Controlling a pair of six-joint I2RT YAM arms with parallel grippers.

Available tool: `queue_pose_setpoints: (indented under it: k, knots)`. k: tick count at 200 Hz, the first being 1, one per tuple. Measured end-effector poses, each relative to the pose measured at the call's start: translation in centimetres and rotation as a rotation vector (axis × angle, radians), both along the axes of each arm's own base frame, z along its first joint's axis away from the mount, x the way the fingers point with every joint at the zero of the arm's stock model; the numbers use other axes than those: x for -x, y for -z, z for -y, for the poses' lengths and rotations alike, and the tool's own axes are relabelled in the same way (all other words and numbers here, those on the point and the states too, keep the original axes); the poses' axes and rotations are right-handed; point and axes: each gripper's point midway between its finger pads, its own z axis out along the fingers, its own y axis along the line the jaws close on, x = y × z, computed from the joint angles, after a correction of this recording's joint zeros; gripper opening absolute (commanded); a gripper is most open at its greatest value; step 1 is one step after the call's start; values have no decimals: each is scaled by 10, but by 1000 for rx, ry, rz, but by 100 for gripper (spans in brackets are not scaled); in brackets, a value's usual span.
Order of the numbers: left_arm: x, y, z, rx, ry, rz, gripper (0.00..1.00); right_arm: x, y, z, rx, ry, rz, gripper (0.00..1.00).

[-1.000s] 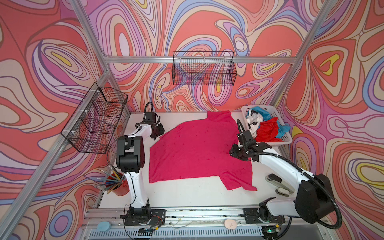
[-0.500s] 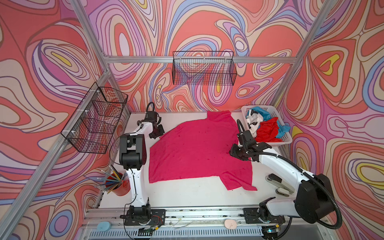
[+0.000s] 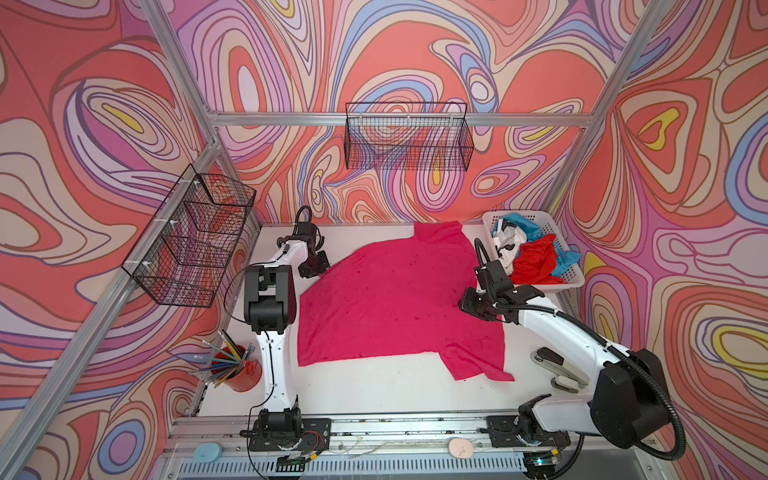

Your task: Fold and stack the t-shirts

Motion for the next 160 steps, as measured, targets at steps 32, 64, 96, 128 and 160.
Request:
queue_pose_setpoints:
  k: [32, 64, 96, 128, 160]
  knots:
    - [2, 0, 1, 0, 3, -8, 7, 0, 0, 0, -1, 2, 0, 44]
    - [3, 1, 2, -7, 10, -12, 0, 1, -2, 0, -3, 2, 6, 44]
    - [0, -2, 0, -24, -6, -2, 0, 1, -2, 0, -5, 3, 9, 44]
    - [-16, -15, -8, -62, -40, 60, 0, 3, 1, 1, 0, 4, 1, 44]
    - [-41, -44, -19, -115, -73, 167, 0, 4, 1, 3, 4, 10, -1, 44]
